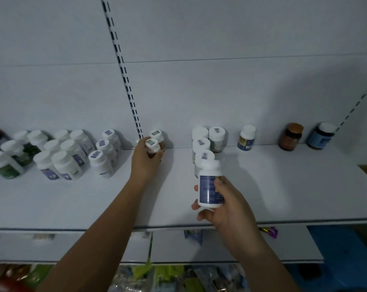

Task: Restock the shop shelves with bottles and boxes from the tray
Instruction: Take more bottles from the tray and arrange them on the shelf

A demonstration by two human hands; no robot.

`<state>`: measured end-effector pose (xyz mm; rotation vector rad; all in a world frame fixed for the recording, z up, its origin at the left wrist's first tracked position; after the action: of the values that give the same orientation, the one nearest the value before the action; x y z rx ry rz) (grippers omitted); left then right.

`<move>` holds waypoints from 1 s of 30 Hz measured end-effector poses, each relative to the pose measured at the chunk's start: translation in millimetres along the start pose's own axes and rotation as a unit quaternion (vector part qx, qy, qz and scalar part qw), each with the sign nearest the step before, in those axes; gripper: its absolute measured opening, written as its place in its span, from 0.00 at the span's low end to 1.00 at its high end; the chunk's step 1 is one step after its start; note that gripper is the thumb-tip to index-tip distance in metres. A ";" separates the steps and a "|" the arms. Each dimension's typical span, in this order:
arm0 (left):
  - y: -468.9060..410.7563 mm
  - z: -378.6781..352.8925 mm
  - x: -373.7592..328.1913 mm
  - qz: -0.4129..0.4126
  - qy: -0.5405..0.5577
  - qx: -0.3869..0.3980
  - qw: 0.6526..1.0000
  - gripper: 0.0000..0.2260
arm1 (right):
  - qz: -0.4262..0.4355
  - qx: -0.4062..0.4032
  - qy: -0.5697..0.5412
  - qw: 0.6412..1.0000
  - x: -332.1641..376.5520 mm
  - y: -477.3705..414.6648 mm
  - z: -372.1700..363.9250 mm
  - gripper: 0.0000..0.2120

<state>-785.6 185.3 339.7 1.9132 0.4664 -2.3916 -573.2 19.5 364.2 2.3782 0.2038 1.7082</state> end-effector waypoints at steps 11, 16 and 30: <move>11.5 6.4 -17.1 -0.028 0.005 0.005 1.000 0.25 | -0.015 -0.002 -0.057 0.998 -0.8 12.6 18.8 0.25; 49.6 20.1 -54.3 -0.136 -0.027 -0.008 0.990 0.24 | -0.030 -0.023 -0.103 0.994 3.4 13.7 32.8 0.22; 115.7 -63.3 -98.2 -0.283 -0.287 0.235 0.885 0.31 | 0.071 -0.107 -0.052 0.990 28.2 -17.2 110.1 0.10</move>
<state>-677.1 76.4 398.0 1.1293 0.4721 -3.5473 -459.8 33.2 351.8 2.3610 -0.1623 1.5683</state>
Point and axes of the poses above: each hand's wrist, its own y-axis away from the middle knuckle, its own z-axis out of the back of the hand, x = y × z, the point moved 5 cm from there along -y, towards the middle knuckle, and after that the axes turned 10 degrees about y, right-handed, at the moved point
